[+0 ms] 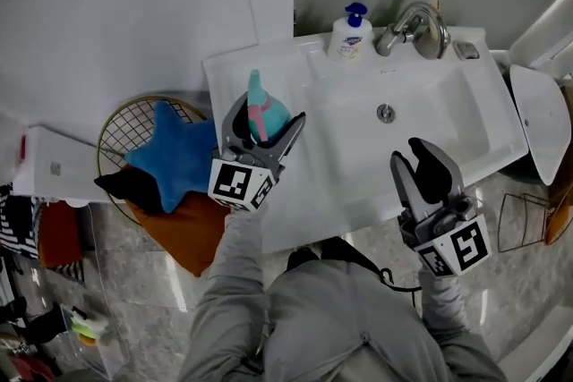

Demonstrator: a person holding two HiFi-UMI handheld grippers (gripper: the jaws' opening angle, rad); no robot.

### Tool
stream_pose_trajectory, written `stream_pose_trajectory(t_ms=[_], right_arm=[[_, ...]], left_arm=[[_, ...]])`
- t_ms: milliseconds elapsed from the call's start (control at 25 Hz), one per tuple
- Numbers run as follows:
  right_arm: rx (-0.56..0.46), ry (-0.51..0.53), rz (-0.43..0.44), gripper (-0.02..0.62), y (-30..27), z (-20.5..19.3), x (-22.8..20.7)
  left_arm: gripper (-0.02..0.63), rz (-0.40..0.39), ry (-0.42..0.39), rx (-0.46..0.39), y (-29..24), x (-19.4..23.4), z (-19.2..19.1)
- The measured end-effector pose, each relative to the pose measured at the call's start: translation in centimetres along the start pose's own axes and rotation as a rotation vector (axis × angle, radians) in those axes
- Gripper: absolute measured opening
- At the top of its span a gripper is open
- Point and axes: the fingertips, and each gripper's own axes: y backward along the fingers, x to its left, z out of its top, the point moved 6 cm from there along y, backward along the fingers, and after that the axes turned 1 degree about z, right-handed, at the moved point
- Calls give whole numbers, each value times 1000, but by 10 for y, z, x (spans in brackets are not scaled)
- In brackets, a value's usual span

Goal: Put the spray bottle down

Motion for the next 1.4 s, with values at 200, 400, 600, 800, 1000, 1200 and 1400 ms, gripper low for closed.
stream_pose_trajectory(t_ms=[200, 400, 600, 800, 1000, 1200, 1400], right_arm=[[-5, -35, 16, 129, -26, -9, -23], [5, -35, 63, 128, -55, -16, -44], [9, -27, 98, 127, -74, -19, -57], [34, -32, 101, 128, -83, -27, -67], [35, -40, 101, 127, -89, -31, -69], [28, -38, 85, 127, -87, -28, -73], [15, -36, 75, 129, -85, -28, -76]], left_arm=[[462, 52, -70, 32, -37, 28, -33], [462, 112, -112, 33, -69, 56, -56], [462, 158, -125, 51, -87, 80, -76], [462, 180, -119, 51, -97, 90, -85], [462, 181, -83, 140, -106, 100, -95], [462, 181, -39, 239, -113, 107, -108], [462, 178, -26, 272, -111, 110, -112]])
